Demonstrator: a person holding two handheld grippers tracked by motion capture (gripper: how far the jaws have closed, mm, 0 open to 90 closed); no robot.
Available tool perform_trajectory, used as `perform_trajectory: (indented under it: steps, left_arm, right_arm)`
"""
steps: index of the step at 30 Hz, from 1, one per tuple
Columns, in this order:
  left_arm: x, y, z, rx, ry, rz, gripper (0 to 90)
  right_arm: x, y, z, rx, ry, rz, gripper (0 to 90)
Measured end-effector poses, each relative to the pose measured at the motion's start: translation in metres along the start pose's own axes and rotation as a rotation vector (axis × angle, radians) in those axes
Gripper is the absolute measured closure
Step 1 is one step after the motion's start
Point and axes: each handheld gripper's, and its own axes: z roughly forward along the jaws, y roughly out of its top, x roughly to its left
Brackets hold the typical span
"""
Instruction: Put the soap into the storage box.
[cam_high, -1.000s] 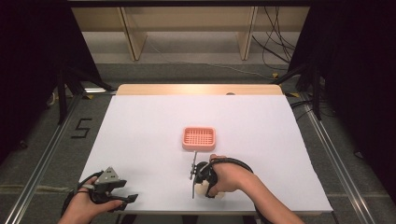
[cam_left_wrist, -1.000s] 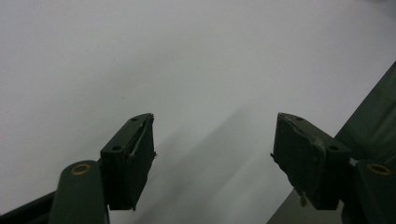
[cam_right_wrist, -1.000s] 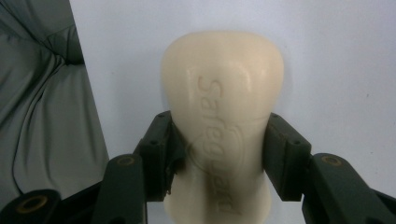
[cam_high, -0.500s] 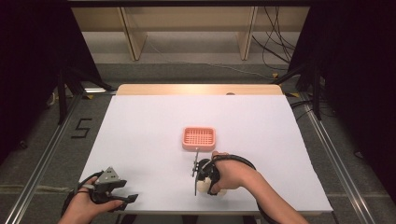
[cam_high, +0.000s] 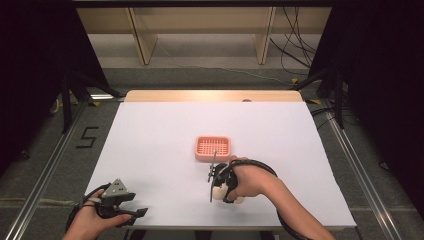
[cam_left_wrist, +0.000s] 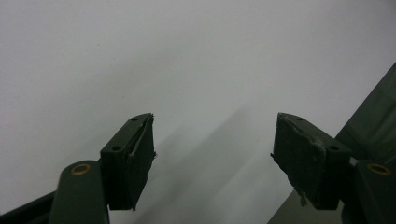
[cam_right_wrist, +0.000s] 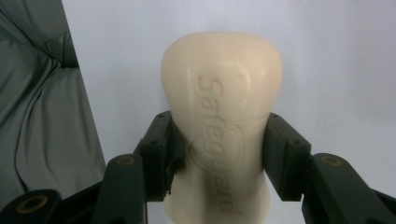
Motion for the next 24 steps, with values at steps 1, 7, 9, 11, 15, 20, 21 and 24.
perform_trajectory:
  steps: [1, 7, 9, 11, 15, 20, 21, 24]
  left_arm:
    - [0.0, 0.0, 0.001, 0.0, -0.002, -0.013, 28.7]
    - [-0.001, 0.0, 0.002, -0.004, 0.003, -0.015, 28.7]
    - [-0.001, 0.0, 0.002, -0.003, 0.004, -0.015, 28.7]
    - [-0.001, 0.0, 0.002, -0.004, 0.002, -0.016, 28.7]
    - [0.0, 0.0, 0.001, -0.002, 0.006, 0.002, 28.7]
    - [0.0, 0.0, 0.0, 0.002, 0.0, 0.002, 28.7]
    - [0.0, 0.0, 0.0, 0.002, 0.0, 0.002, 28.7]
    - [-0.001, 0.0, 0.001, 0.002, -0.003, -0.01, 28.7]
  right_arm:
    - [-0.001, 0.0, -0.001, -0.005, 0.004, -0.001, 50.6]
    - [-0.008, -0.001, -0.006, -0.005, -0.013, 0.001, 50.6]
    - [-0.009, -0.001, -0.007, -0.014, -0.007, 0.014, 50.6]
    - [-0.011, -0.001, -0.01, -0.016, -0.014, 0.016, 50.6]
    - [-0.015, 0.001, -0.013, -0.02, -0.012, 0.022, 50.6]
    - [-0.019, 0.001, -0.014, -0.011, -0.026, 0.029, 50.6]
    - [-0.019, 0.001, -0.014, -0.011, -0.026, 0.029, 50.6]
    - [-0.024, 0.001, -0.014, -0.014, -0.024, 0.007, 50.6]
